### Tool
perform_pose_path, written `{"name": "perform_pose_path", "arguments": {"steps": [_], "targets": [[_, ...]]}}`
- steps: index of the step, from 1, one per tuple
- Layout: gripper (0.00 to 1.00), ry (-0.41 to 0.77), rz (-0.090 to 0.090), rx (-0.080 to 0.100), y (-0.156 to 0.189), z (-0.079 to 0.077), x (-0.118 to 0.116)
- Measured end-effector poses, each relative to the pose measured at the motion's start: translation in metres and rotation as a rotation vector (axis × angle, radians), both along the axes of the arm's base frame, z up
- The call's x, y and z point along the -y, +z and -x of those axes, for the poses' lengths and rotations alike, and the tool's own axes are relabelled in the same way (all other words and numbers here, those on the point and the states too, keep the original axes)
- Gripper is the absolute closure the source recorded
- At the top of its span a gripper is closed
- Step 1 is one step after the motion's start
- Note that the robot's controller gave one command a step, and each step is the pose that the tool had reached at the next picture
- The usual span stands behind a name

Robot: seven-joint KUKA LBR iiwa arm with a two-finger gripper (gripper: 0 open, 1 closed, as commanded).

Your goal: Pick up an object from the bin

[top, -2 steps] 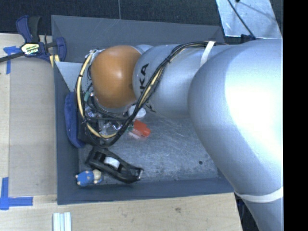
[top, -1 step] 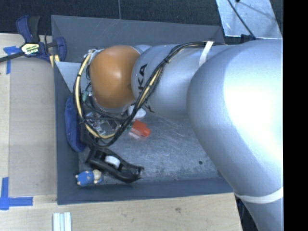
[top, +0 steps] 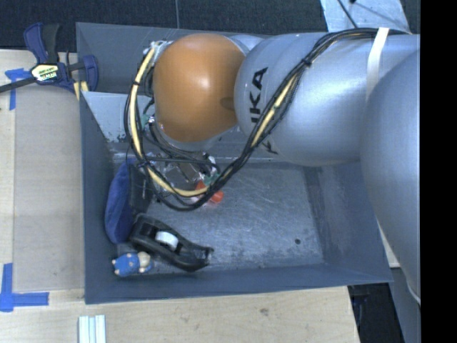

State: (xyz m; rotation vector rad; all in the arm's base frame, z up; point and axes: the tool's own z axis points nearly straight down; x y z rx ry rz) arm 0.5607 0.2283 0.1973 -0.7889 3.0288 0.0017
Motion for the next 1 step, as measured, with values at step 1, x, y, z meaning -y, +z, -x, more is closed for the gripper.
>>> {"name": "perform_pose_path", "arguments": {"steps": [1], "targets": [[1.00,-0.004,0.001,-0.003,0.0330,-0.0085,0.0044]]}}
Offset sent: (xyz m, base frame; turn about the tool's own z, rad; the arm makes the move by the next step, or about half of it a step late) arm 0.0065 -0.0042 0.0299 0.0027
